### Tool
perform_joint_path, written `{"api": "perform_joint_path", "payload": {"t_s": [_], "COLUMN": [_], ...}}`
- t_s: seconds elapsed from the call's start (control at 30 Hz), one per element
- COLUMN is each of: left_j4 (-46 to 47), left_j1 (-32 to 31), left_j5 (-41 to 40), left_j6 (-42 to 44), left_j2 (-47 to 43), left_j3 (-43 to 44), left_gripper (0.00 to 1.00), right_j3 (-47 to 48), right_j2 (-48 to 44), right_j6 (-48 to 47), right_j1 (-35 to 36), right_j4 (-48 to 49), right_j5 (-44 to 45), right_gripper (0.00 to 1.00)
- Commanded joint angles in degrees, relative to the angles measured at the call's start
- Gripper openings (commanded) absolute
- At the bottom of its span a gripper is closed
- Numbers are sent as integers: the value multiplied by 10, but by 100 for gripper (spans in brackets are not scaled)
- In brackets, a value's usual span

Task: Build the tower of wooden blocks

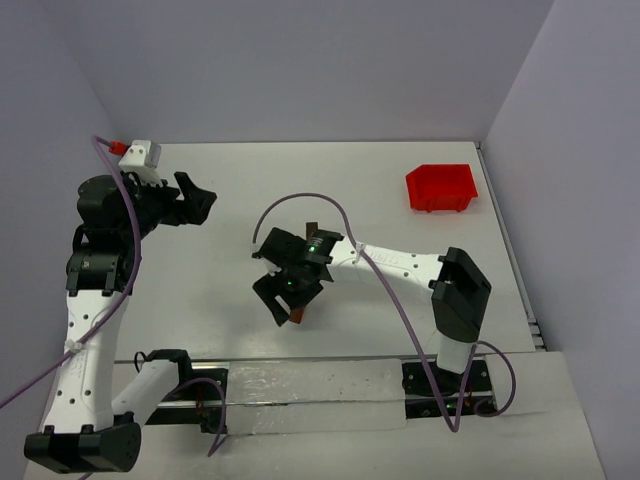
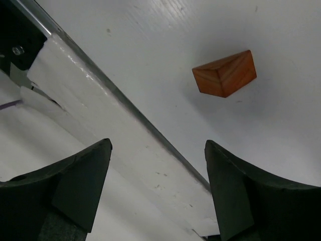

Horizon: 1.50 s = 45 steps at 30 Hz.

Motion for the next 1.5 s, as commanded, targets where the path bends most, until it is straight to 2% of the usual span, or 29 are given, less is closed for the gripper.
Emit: {"api": "perform_joint_path", "payload": {"t_s": [0.0,0.2,0.5,0.63,1.0,1.13,1.23,1.4,1.47], "left_j4": [37,48,32,31,22,17,17,20,21], "left_j1": [10,15,15,15,15,15,15,15,15], "left_j5": [-36,-28,-29,-29,-31,-30,-32,-34,-36], "left_j6": [-42,-44,-35,-34,-22,-22,-22,-19,-18], "left_j2": [-18,-15,-15,-17,-23,-28,-28,-28,-27], "left_j3": [-21,-32,-19,-18,-3,-1,0,2,3], "left_gripper": [99,99,99,99,99,99,99,99,99], "right_j3": [47,61,108,77,84,82,82,82,87], "right_j2": [38,87,115,112,157,177,186,198,204], "right_j6": [97,117,141,129,107,105,101,89,74], "right_j1": [-4,-7,-43,-48,-23,-24,-23,-22,-19], "right_j4": [-12,-25,-47,-41,-36,-34,-33,-25,-22], "right_j5": [46,29,27,31,89,97,92,67,48], "right_gripper": [81,69,65,65,94,95,92,74,63]}}
